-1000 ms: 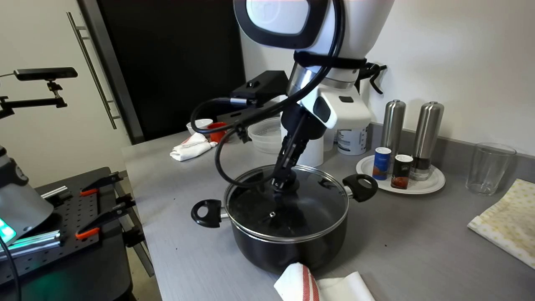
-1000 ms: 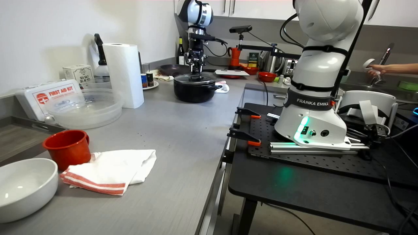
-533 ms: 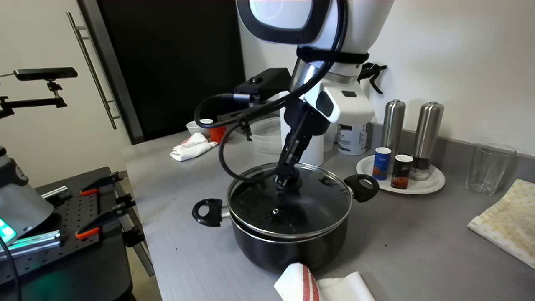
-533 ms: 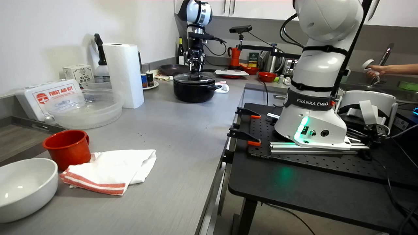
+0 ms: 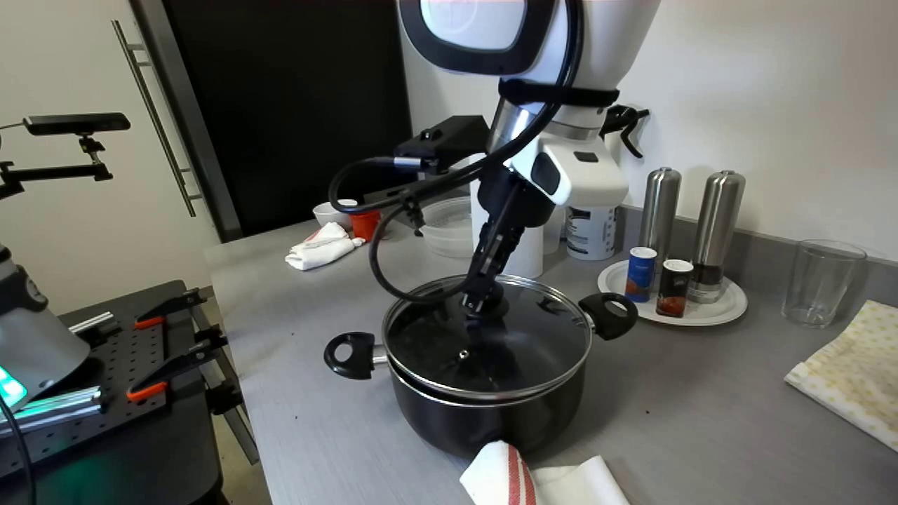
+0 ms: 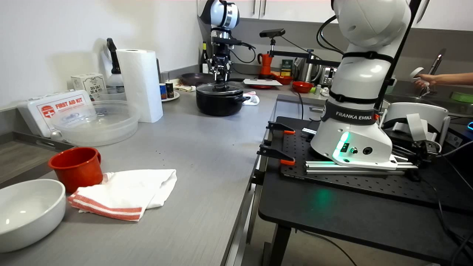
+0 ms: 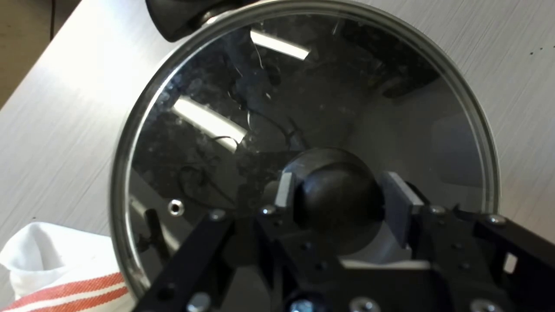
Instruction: Put the glass lid on the black pot.
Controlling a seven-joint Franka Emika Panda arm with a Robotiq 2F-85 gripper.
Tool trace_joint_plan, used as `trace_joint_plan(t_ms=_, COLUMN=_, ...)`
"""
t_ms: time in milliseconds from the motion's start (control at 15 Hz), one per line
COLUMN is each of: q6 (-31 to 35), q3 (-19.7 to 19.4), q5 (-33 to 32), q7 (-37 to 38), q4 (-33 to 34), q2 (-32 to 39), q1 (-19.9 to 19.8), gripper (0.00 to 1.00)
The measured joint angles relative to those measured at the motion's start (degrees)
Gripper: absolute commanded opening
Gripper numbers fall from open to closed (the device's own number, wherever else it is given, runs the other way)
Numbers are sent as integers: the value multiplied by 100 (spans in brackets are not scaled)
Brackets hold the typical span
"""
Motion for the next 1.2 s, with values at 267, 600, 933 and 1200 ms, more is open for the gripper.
trace_joint_plan(t_ms=267, q6=47, q3=2, q5=-17, q7=0, q4=0, q2=0, q1=11, gripper=26)
trace_joint_plan(t_ms=600, q6=90, q3=9, q5=-23, q7=0, q4=-7, q2=12, q1=21, gripper=26)
trace_joint_plan(t_ms=933, q6=344, q3=65, q5=-23, q7=-9, q4=-17, q2=27, q1=21, gripper=26)
trace_joint_plan(t_ms=1200, q6=492, q3=99, q5=-21, q7=-15, q4=-22, q2=32, q1=19, gripper=26)
